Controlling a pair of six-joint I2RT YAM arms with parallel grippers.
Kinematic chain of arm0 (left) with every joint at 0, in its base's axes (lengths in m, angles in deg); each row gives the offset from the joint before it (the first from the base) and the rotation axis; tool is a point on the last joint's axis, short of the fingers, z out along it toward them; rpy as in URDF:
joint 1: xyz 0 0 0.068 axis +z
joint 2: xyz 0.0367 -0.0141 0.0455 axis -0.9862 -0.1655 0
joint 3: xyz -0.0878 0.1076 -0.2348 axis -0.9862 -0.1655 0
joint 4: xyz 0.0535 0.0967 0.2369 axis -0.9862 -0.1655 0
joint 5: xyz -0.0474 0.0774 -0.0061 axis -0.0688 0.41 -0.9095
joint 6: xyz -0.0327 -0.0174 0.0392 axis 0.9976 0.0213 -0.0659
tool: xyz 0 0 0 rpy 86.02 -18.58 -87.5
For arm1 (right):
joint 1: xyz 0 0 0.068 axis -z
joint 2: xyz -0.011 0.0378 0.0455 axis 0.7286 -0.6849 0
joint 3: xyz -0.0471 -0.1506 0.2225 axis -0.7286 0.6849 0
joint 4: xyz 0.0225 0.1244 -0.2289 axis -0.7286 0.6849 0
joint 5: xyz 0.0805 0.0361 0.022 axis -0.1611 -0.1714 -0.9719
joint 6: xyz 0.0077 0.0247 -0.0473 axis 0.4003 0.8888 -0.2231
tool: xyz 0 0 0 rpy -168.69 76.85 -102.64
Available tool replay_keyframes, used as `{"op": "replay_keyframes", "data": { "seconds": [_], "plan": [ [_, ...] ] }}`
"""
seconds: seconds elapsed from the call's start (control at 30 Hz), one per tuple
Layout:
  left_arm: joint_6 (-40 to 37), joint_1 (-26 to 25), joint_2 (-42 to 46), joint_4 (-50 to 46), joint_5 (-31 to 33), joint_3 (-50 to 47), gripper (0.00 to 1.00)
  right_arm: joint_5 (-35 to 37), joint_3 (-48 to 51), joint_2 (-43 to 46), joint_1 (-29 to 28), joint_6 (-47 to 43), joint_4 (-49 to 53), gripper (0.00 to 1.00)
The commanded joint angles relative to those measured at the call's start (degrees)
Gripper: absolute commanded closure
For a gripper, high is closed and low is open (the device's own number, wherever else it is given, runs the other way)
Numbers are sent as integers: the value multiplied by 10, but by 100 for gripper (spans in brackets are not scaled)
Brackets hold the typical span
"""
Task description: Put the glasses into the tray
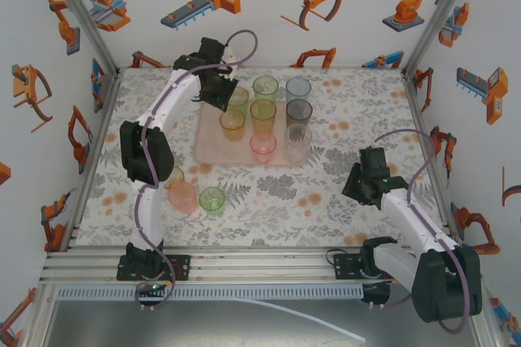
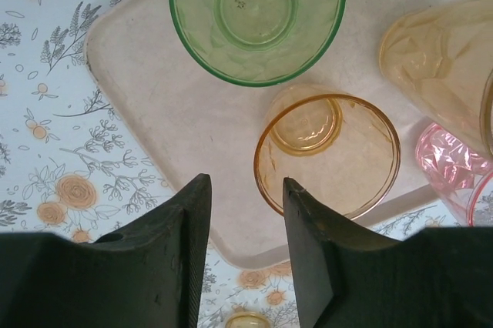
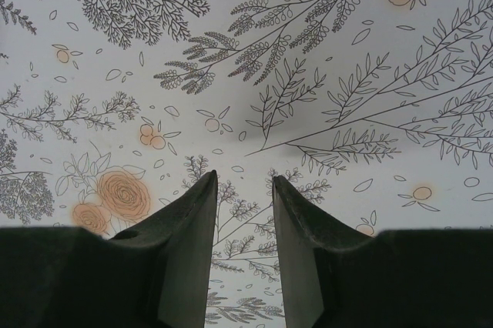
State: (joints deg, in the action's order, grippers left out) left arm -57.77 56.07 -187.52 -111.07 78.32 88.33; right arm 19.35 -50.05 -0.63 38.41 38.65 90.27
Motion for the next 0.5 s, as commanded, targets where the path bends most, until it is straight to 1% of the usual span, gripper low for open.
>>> {"op": "replay_keyframes", "data": {
  "seconds": [0.0, 0.07, 0.1, 0.2, 0.23, 0.47],
  "plan": [
    [-10, -2, 42, -21, 4, 14, 55, -1, 2, 7, 5, -1, -7, 64],
    [-10, -2, 52, -26, 9, 14, 54, -1, 4, 9, 5, -1, -7, 63],
    [-11, -1, 58, -28, 10, 11, 51, -1, 3, 9, 5, -2, -7, 63],
    [-14, -2, 79, -32, 9, -1, 50, -2, 3, 9, 5, -1, -8, 63],
    [-16, -2, 89, -34, 8, -9, 47, -2, 4, 9, 5, -1, -8, 63],
    [-43, -1, 160, -51, -3, -74, 46, -2, 3, 8, 5, -2, -7, 63]
  ]
}}
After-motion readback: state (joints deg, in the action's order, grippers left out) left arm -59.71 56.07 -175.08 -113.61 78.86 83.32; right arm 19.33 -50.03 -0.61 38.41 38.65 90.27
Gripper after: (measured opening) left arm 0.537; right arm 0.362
